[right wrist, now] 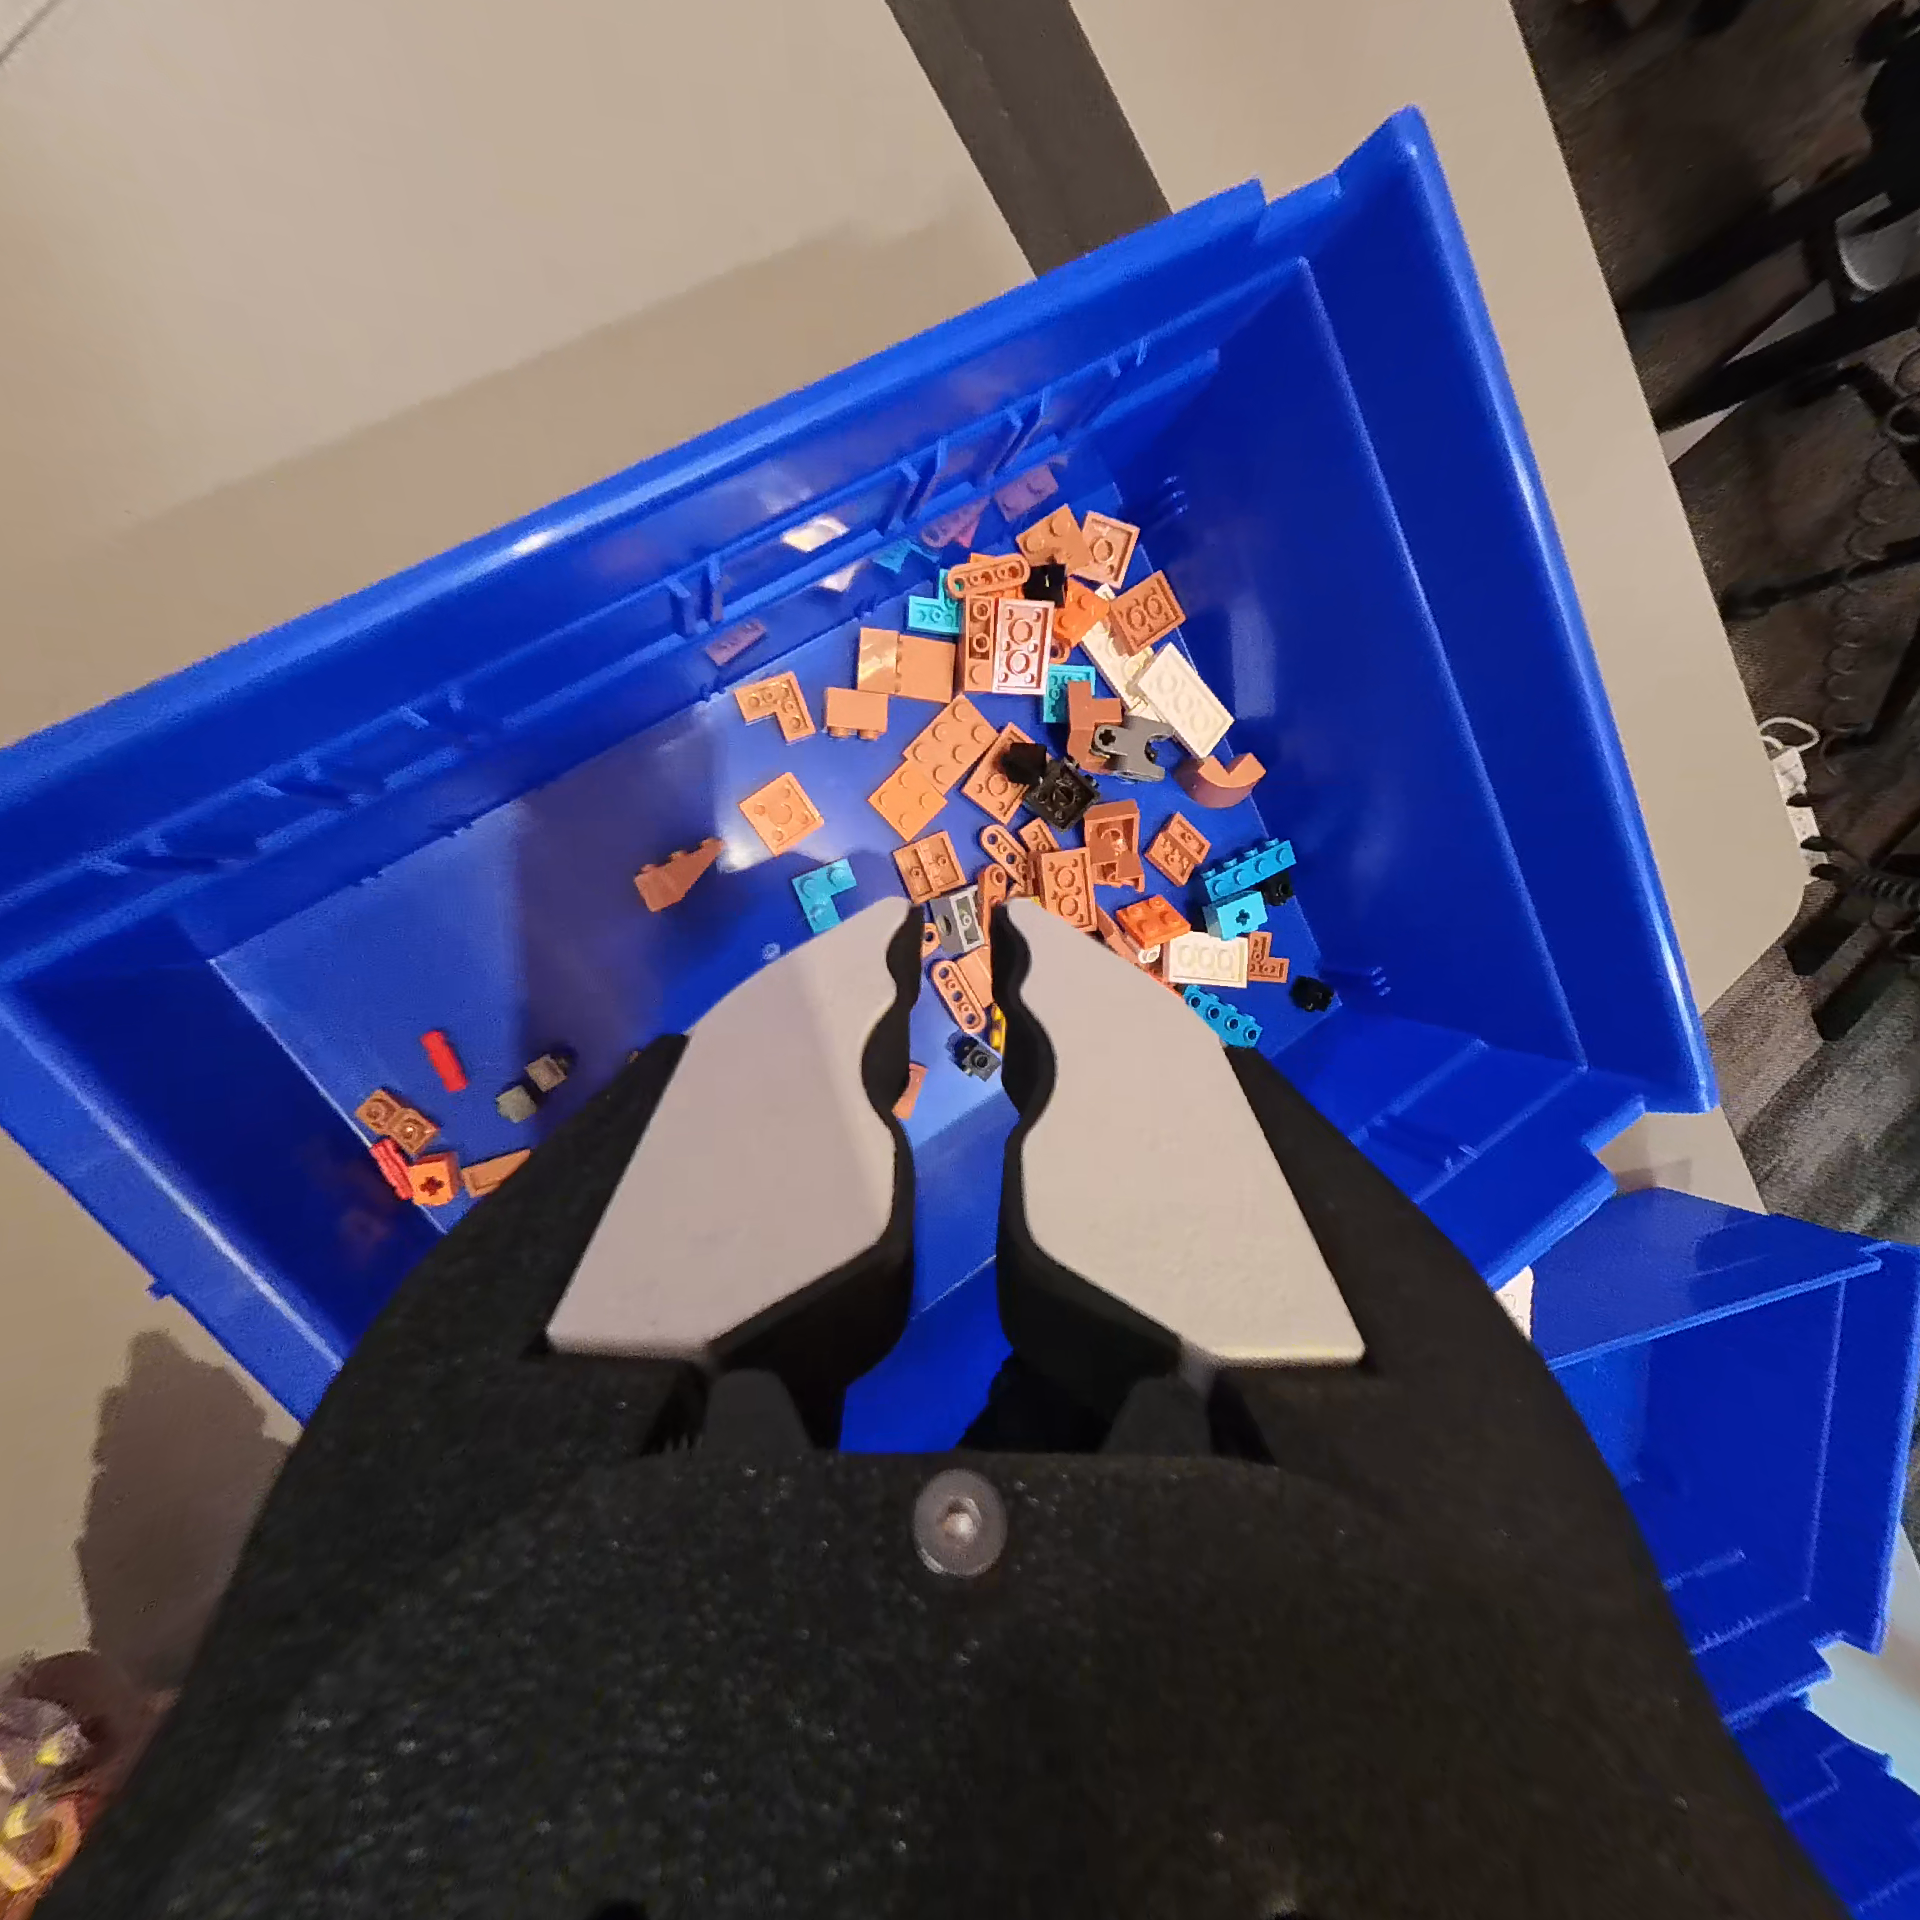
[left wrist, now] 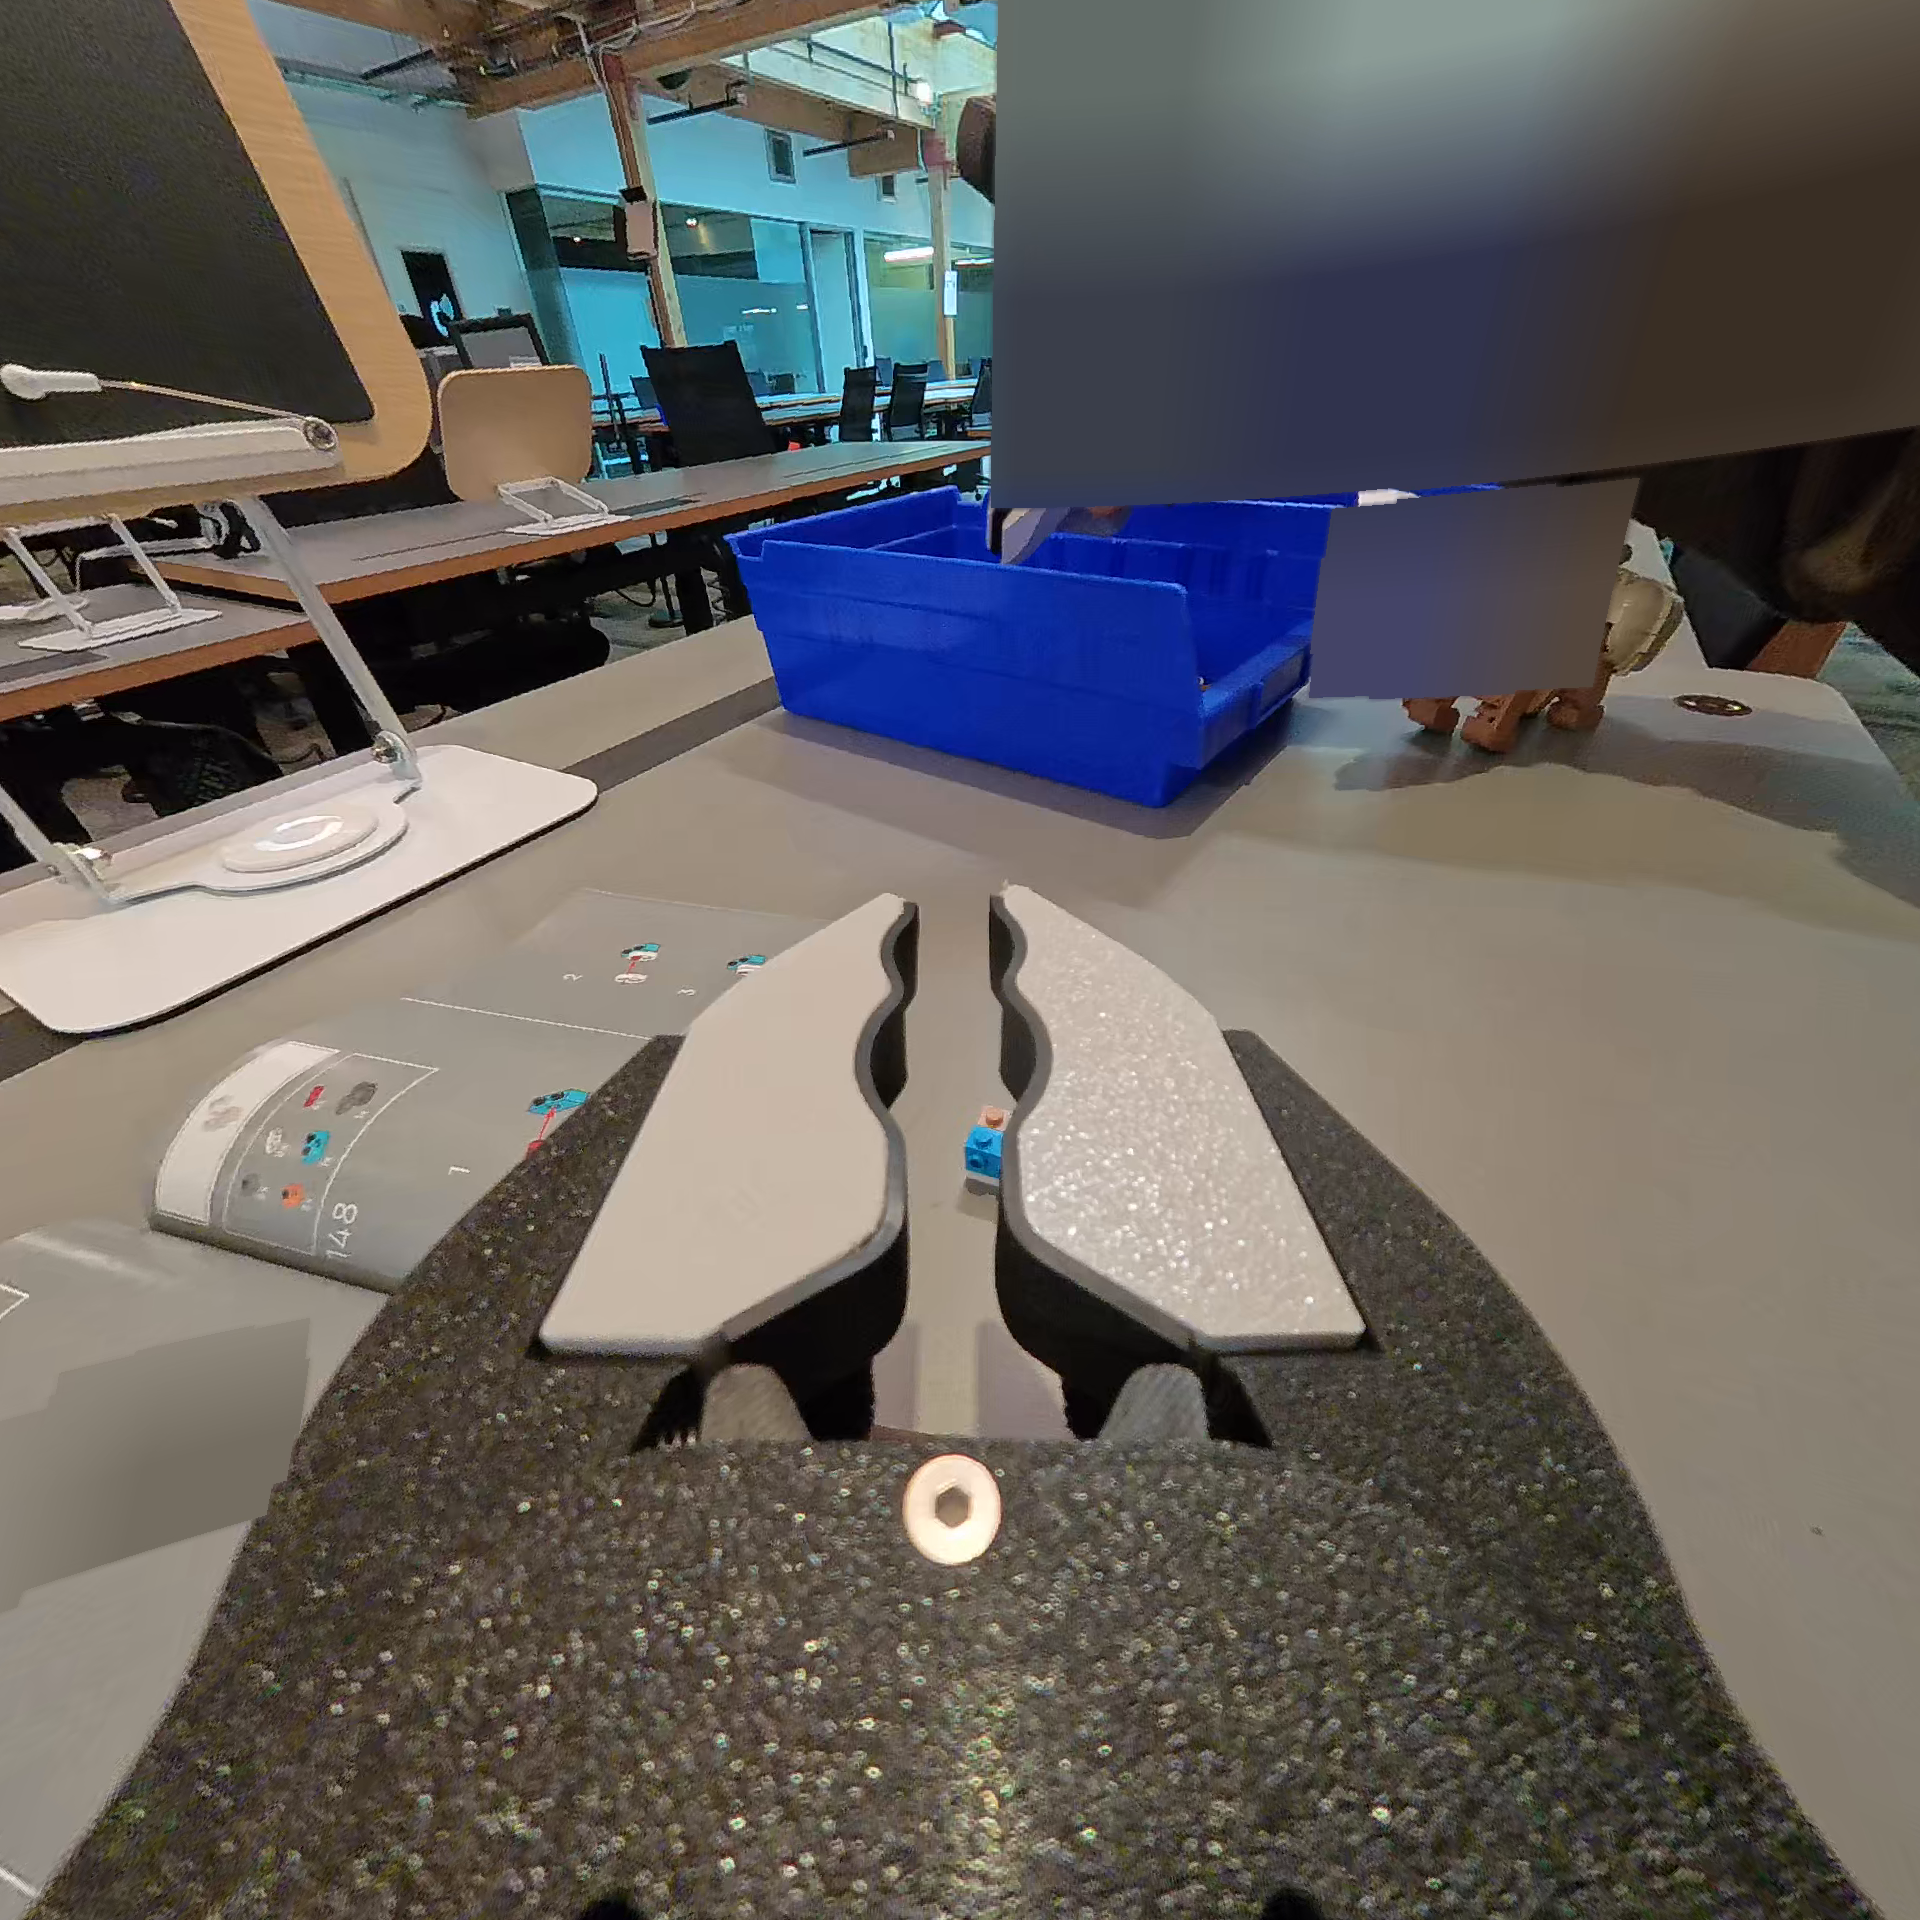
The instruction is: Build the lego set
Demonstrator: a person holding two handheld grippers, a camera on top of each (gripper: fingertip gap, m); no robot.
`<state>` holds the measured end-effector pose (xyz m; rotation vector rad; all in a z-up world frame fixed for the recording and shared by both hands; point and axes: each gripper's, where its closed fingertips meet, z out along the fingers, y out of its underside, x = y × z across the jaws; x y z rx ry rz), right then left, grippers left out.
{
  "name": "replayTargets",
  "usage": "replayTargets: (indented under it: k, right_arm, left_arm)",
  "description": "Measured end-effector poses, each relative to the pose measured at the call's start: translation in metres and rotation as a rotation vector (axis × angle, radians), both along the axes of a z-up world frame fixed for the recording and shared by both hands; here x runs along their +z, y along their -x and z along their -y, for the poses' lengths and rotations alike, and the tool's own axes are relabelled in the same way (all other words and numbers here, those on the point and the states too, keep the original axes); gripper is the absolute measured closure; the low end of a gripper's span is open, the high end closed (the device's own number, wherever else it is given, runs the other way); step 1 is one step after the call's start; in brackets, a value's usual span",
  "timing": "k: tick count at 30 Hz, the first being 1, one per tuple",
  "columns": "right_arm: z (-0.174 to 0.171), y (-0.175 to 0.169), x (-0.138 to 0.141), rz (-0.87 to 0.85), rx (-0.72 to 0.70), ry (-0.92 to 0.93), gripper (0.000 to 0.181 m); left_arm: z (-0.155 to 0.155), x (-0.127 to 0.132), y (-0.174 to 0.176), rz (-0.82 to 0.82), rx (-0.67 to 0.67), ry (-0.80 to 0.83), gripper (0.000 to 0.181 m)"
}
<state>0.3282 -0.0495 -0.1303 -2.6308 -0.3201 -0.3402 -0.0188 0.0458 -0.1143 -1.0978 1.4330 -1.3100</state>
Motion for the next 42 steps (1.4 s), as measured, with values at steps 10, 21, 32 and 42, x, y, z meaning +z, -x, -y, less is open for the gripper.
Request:
replayTargets:
  k: [10, 21, 32, 42]
  right_arm:
    - [0.014, -0.017, 0.011, 0.025, 0.039, 0.039, 0.168]
    - [0.069, 0.002, -0.020, -0.018, 0.254, 0.282, 0.165]
    - [0.087, 0.035, -0.069, 0.015, 0.370, 0.620, 0.160]
    - [0.091, 0.029, -0.084, -0.036, 0.311, 0.702, 0.159]
  left_arm:
    - [-0.011, -0.002, 0.000, -0.001, 0.027, -0.020, 0.168]
    - [-0.024, 0.005, 0.002, 0.071, 0.077, -0.036, 0.169]
    - [-0.013, -0.002, -0.001, 0.044, 0.067, -0.143, 0.169]
    - [-0.013, -0.001, 0.001, 0.050, 0.060, -0.138, 0.169]
